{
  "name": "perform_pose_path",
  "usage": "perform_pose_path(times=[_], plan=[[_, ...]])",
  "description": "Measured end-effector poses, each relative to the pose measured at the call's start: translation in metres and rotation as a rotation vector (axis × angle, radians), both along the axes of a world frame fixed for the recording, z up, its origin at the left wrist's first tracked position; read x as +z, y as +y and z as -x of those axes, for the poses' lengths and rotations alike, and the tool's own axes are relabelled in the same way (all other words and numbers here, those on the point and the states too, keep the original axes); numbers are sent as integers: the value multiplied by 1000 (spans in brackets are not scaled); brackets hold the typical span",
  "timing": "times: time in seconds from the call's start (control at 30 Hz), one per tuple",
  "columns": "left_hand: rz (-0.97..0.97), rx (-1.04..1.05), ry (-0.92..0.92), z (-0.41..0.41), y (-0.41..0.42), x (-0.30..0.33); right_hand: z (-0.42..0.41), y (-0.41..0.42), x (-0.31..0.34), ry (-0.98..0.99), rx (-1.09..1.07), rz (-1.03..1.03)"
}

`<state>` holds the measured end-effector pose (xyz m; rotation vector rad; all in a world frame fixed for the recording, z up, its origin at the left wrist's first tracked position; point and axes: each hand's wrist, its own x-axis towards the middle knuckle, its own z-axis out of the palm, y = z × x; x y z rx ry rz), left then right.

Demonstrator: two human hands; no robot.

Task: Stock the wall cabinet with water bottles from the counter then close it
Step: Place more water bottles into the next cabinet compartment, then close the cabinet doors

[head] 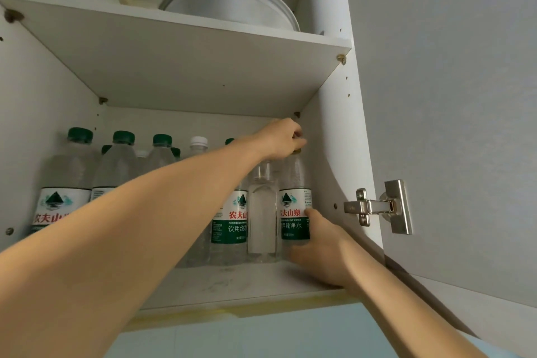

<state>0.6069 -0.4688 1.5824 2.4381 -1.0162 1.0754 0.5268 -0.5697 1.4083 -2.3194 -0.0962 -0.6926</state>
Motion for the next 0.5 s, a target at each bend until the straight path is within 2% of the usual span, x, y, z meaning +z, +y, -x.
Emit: perform_pose_path(times=[0.13,0.23,0.3,0.4,0.5], plan=[[56,-73,-50,31,26,-9,16,6,-1,-121,-85,40],[180,-135,-75,62,60,-24,41,20,-7,-432,-176,33],[290,-174,-78,84,84,-38,63,30,-17,-567,-193,18],[408,-239,-47,112,115,-62,98,48,-34,-604,-220,46],[441,-355,-10,137,134,-87,143,66,-36,-646,-267,35]])
